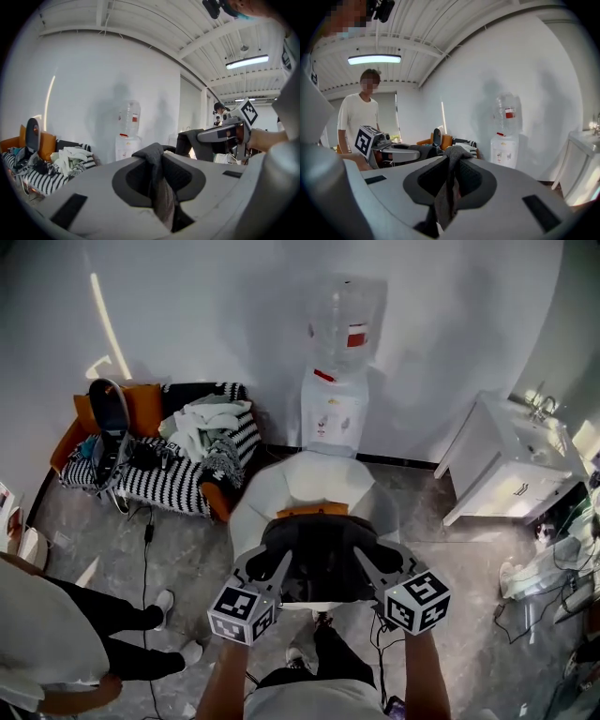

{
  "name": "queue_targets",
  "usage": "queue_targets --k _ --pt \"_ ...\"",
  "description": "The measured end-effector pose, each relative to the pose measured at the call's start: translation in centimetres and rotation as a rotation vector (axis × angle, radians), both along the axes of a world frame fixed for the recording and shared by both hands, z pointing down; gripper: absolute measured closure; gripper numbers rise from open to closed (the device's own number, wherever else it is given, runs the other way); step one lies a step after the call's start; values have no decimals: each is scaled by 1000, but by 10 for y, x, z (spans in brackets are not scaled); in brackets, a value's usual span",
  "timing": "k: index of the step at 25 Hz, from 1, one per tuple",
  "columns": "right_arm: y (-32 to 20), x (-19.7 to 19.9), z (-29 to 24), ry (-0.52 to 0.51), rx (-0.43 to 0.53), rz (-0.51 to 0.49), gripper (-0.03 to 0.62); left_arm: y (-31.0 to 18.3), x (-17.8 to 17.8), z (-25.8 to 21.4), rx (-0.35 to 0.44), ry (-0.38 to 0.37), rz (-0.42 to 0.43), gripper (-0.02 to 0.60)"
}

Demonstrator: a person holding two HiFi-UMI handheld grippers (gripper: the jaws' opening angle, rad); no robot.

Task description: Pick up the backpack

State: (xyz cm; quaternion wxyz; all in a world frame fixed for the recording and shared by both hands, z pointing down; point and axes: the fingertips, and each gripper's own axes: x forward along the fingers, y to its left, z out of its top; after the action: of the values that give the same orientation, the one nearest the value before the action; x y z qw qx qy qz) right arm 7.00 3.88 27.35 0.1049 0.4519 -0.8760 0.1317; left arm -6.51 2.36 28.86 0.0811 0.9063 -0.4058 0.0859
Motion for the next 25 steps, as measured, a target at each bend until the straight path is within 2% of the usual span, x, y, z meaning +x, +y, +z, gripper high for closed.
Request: queue_targets --k 11,25 --pt "22 -9 -47 -1 109 -7 542 26 -10 -49 89 27 -6 509" --pt "53 -16 -77 -16 176 -31 543 54 -18 -86 167 34 -22 509"
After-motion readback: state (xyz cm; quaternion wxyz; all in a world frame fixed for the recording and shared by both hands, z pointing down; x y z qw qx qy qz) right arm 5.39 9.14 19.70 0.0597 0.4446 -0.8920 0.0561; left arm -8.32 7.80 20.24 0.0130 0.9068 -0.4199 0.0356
